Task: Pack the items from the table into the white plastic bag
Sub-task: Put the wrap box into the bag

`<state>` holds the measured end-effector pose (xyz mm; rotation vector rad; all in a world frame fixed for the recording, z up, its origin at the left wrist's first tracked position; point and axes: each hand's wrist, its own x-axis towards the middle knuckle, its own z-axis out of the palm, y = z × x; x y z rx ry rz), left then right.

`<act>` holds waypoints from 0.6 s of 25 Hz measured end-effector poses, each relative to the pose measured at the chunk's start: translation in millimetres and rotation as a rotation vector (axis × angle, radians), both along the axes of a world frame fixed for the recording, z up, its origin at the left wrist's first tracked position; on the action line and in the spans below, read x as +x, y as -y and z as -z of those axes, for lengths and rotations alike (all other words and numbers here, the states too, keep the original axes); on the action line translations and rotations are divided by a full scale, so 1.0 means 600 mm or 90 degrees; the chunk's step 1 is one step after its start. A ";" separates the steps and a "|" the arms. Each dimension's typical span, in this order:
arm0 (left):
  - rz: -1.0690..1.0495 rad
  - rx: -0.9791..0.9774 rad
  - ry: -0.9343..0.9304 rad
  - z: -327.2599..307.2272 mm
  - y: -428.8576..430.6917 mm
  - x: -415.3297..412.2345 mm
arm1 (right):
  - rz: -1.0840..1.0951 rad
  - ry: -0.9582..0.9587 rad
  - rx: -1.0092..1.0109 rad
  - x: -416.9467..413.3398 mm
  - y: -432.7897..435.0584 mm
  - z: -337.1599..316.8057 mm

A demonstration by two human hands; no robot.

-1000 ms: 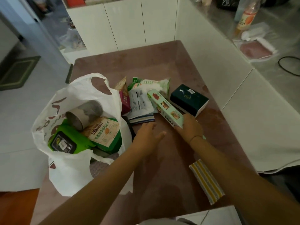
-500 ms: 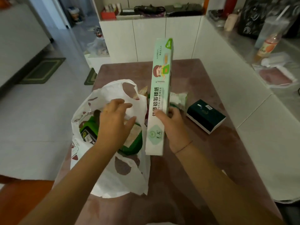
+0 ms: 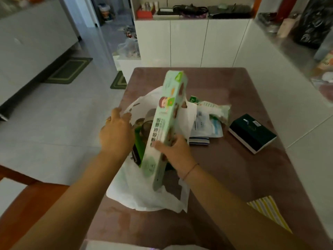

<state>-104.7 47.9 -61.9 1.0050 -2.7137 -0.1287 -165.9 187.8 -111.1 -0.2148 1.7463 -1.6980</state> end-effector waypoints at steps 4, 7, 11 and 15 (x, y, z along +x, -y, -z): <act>0.094 0.074 -0.062 0.007 -0.001 0.001 | -0.114 0.034 0.108 0.080 -0.019 0.061; 0.126 0.146 -0.126 -0.004 -0.016 0.000 | -0.103 0.045 0.117 0.086 -0.008 0.073; 0.132 0.217 -0.195 -0.032 -0.010 0.007 | -0.015 0.090 0.042 0.066 -0.008 0.062; 0.138 0.226 -0.168 -0.034 0.008 0.003 | -0.123 -0.028 0.167 0.034 -0.006 0.059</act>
